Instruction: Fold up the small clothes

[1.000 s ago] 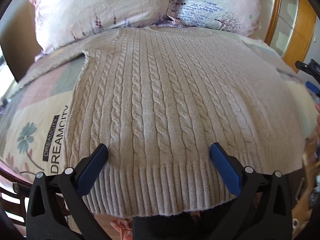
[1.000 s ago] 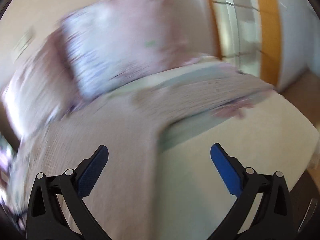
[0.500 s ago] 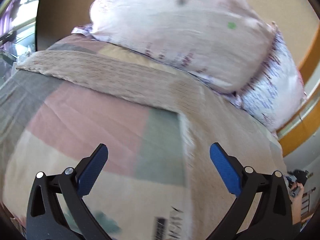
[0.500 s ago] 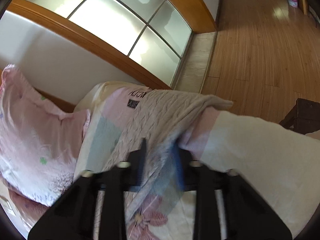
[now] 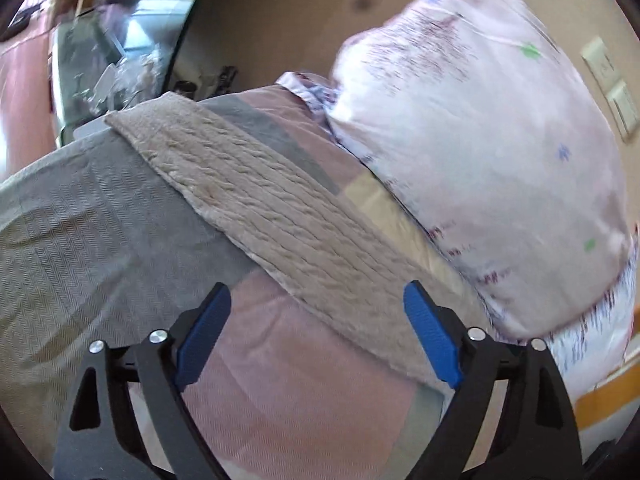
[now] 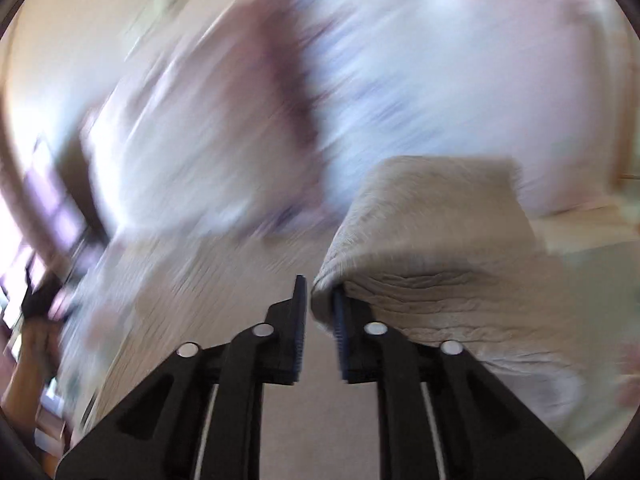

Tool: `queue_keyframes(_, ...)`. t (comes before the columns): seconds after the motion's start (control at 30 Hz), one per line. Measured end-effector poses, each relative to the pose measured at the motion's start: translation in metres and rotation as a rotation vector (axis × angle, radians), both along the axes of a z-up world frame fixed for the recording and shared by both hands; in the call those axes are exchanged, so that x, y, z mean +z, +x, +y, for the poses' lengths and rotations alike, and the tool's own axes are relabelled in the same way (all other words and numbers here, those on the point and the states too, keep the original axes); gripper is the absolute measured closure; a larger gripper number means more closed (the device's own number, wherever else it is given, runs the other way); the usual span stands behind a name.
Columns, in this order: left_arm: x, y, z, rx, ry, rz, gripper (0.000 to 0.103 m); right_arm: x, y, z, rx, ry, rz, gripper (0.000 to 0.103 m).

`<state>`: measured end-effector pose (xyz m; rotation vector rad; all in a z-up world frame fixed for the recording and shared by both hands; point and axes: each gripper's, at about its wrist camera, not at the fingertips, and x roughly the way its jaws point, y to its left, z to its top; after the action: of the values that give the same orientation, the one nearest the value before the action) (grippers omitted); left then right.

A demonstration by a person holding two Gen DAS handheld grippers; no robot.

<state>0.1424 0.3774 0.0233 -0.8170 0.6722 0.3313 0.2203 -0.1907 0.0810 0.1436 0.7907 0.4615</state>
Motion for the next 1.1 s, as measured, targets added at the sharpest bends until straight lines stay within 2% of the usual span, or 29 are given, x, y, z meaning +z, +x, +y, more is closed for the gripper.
queue_keyframes(0.03,-0.002,0.000,0.007,0.019,-0.021,-0.007,0.021,-0.011,0.004,0.017,0.059,-0.005,0.058,0.070)
queue_keyframes(0.07,-0.005,0.000,0.015,0.048,-0.052,-0.009,0.021,-0.020,0.003,0.030,0.096,-0.010,0.100,0.069)
queue_keyframes(0.13,-0.012,0.000,0.027,0.082,-0.101,-0.011,0.023,-0.027,-0.002,0.029,0.077,0.005,0.100,0.056)
queue_keyframes(0.2,-0.017,-0.003,0.042,0.120,-0.145,-0.042,0.030,-0.023,-0.004,-0.001,-0.037,0.042,0.062,0.027)
queue_keyframes(0.33,-0.023,-0.002,0.064,0.167,-0.206,-0.084,0.034,-0.020,-0.007,-0.064,-0.187,0.086,0.059,0.025)
queue_keyframes(0.4,-0.023,0.000,0.068,0.177,-0.217,-0.092,0.034,-0.022,-0.006,-0.071,-0.176,0.089,0.065,0.025)
queue_keyframes(0.43,-0.022,0.001,0.068,0.177,-0.216,-0.093,0.034,-0.021,-0.007,-0.061,-0.150,0.072,0.055,0.027)
queue_keyframes(0.47,-0.022,0.002,0.067,0.173,-0.209,-0.090,0.034,-0.019,-0.008,-0.042,-0.101,0.012,0.018,0.028)
queue_keyframes(0.5,-0.021,0.003,0.066,0.169,-0.202,-0.087,0.034,-0.018,-0.011,-0.013,-0.054,-0.089,-0.034,0.033)
queue_keyframes(0.57,-0.021,0.003,0.065,0.162,-0.190,-0.086,0.034,-0.020,-0.010,0.024,0.014,-0.227,-0.091,0.044)
queue_keyframes(0.6,-0.020,0.003,0.065,0.157,-0.184,-0.085,0.034,-0.022,-0.004,0.046,0.046,-0.283,-0.095,0.052)
queue_keyframes(0.63,-0.020,0.003,0.064,0.152,-0.178,-0.082,0.034,-0.029,0.009,0.066,0.068,-0.321,-0.070,0.055)
queue_keyframes(0.7,-0.019,0.004,0.064,0.139,-0.170,-0.076,0.034,-0.043,0.042,0.088,0.059,-0.308,0.029,0.056)
queue_keyframes(0.73,-0.020,0.005,0.064,0.134,-0.168,-0.075,0.034,-0.048,0.053,0.089,0.042,-0.288,0.070,0.061)
queue_keyframes(0.77,-0.019,0.005,0.064,0.128,-0.169,-0.072,0.034,-0.053,0.067,0.090,0.025,-0.250,0.118,0.070)
queue_keyframes(0.8,-0.020,0.006,0.065,0.122,-0.174,-0.071,0.034,-0.057,0.082,0.091,0.011,-0.196,0.164,0.086)
queue_keyframes(0.83,-0.020,0.006,0.066,0.121,-0.178,-0.072,0.034,-0.058,0.088,0.091,0.008,-0.163,0.177,0.091)
queue_keyframes(0.9,-0.021,0.007,0.070,0.118,-0.190,-0.076,0.034,-0.051,0.095,0.098,0.012,-0.118,0.150,0.092)
queue_keyframes(0.97,-0.022,0.008,0.073,0.120,-0.201,-0.085,0.034,-0.039,0.085,0.115,0.118,-0.048,0.111,0.092)
queue_keyframes(1.0,-0.023,0.008,0.075,0.123,-0.205,-0.090,0.034,-0.037,0.074,0.126,0.207,-0.017,0.117,0.090)
queue_keyframes(1.03,-0.023,0.008,0.076,0.123,-0.206,-0.093,0.034,-0.038,0.067,0.132,0.260,-0.004,0.133,0.074)
queue_keyframes(1.07,-0.024,0.009,0.077,0.123,-0.205,-0.094,0.036,-0.041,0.058,0.136,0.315,0.011,0.160,0.057)
queue_keyframes(1.1,-0.024,0.009,0.078,0.122,-0.204,-0.093,0.037,-0.043,0.047,0.135,0.346,0.029,0.182,0.024)
